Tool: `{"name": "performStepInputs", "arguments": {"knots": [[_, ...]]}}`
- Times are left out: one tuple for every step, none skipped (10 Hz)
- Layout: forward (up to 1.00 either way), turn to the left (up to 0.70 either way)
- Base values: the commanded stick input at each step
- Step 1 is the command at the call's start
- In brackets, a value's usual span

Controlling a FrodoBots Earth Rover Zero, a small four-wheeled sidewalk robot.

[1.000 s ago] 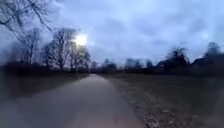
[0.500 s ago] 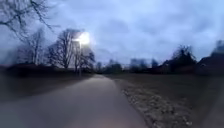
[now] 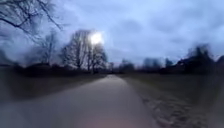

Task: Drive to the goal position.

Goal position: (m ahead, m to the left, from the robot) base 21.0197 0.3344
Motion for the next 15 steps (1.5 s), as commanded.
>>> {"name": "performStepInputs", "arguments": {"knots": [[1.00,0.04],[1.00,0.04],[1.00,0.04],[1.00,0.04],[1.00,0.04],[1.00,0.04],[1.00,0.04],[1.00,0.04],[1.00,0.04],[1.00,0.04],[1.00,0.04],[1.00,0.04],[1.00,0.04],[1.00,0.04],[1.00,0.04]]}}
